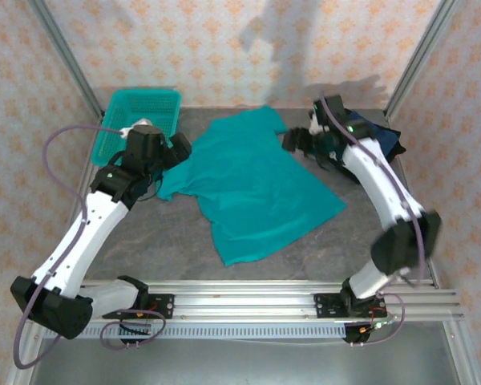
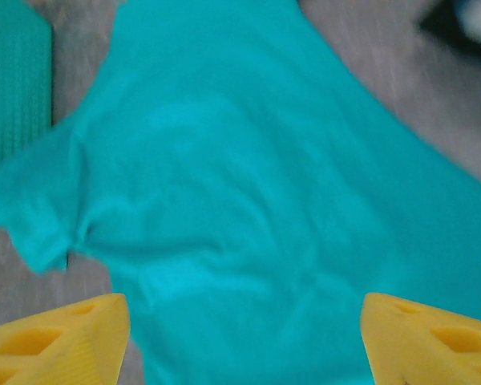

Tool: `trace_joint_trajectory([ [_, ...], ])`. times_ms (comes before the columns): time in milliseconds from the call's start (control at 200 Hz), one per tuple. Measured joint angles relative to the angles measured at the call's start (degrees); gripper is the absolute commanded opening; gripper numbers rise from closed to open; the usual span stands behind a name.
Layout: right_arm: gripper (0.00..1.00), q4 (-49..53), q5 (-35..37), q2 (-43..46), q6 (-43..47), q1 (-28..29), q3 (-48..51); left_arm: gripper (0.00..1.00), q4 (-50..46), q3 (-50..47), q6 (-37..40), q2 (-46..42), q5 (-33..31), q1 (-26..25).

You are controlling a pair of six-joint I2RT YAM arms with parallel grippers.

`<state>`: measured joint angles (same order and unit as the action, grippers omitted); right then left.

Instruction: Fold and stack the t-shirts

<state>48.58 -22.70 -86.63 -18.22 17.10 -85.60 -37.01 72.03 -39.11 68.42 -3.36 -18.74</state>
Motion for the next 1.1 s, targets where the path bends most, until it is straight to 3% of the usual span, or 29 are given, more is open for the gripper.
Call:
trace_joint_trajectory([
  [125,0.64,-3.54,-0.15,7.56,-6.27,2.43,18.14,0.99,-2.12,-0.61,0.98,4.44,0.11,-0.94],
  [305,0.51,-10.29,0.33,-3.63,-11.54,5.25,28.13,0.99,-3.32,-0.94,2.19,6.97,0.02,-0.94],
  [570,0.44,-11.98,7.98,-10.38,-14.43,5.2,28.61,0.99,-4.55,-0.98,2.99,6.58,-2.16,-0.94],
  [806,0.49,-7.08,19.06,-13.11,-12.15,3.78,25.73,0.99,-6.93,-3.5,2.34,0.66,-5.07,-0.94],
  [1101,0.55,-1.99,28.96,-16.55,-5.9,-9.09,21.35,0.99,-8.94,-6.14,1.68,-3.89,-6.25,-0.94],
])
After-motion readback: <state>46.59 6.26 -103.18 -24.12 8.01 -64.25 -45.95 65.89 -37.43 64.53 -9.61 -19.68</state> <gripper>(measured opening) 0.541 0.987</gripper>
